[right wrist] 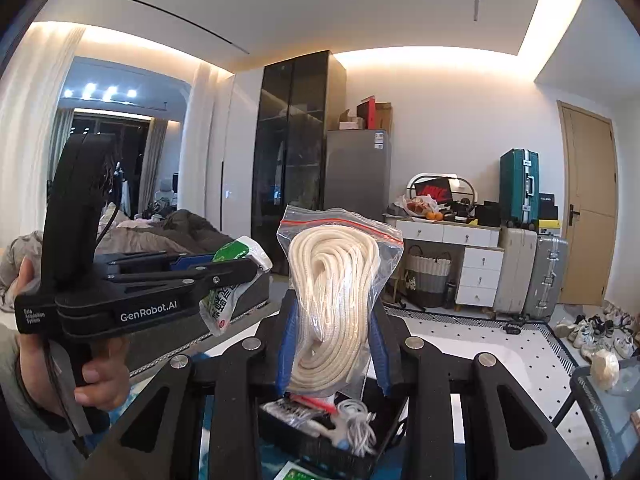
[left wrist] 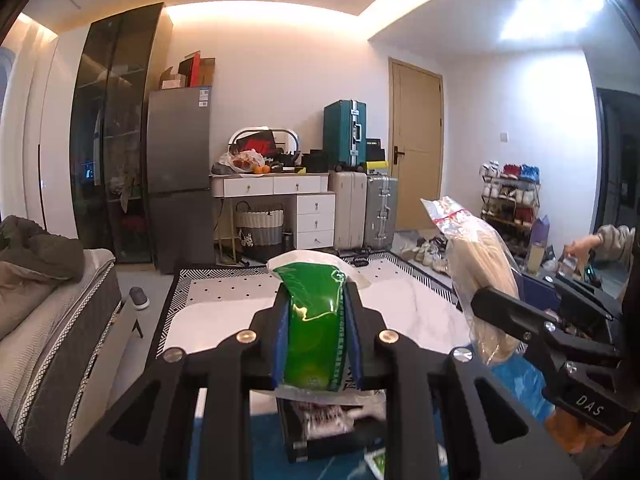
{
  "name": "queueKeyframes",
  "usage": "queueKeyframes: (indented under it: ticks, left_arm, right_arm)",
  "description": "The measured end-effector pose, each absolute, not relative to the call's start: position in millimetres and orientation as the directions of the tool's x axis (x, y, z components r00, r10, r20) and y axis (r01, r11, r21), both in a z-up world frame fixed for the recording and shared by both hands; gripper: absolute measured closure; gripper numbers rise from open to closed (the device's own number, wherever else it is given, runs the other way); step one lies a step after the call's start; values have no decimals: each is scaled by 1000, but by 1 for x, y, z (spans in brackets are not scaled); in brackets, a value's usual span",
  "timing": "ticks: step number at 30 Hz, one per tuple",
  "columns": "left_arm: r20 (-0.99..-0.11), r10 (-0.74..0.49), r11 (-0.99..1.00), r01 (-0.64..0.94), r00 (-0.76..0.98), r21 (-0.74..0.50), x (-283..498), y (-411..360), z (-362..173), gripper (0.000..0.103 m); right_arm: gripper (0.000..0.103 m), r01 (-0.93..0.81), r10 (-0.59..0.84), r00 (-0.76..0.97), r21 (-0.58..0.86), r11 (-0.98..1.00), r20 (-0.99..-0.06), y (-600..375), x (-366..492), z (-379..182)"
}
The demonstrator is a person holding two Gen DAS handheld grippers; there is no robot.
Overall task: Organize soft objects
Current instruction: 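Carry the green packet with left tool while right tool carries the bagged rope over the box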
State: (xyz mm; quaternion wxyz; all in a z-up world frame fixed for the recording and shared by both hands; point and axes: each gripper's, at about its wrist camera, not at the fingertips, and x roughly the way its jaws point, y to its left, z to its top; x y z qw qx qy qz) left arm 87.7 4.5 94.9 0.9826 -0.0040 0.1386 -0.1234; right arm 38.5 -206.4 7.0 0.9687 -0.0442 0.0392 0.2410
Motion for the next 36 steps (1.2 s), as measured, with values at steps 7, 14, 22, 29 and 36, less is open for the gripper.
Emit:
queueKeyframes:
  ticks: [7,14,22,29,36]
  left_arm:
    - [-264,-248,968,231,932,-95,113,5,101,81]
    - [-307,-250,968,230,918,-99,125,5,87,81]
    - [-513,-210,977,195,832,-83,163,-7,63,81]
    - [-613,-233,971,213,755,-108,185,-21,43,81]
    - [-703,-248,967,220,666,-132,202,-35,14,81]
  right_arm:
    - [71,-460,457,884,-16,888,-95,-208,75,24]
    - [71,-457,453,882,-1,889,-127,-211,96,21]
    - [71,-435,415,822,41,899,-389,-200,144,13]
    - [71,-428,403,743,84,900,-534,-200,184,-11]
    - [71,-420,388,670,107,901,-633,-199,208,-46]
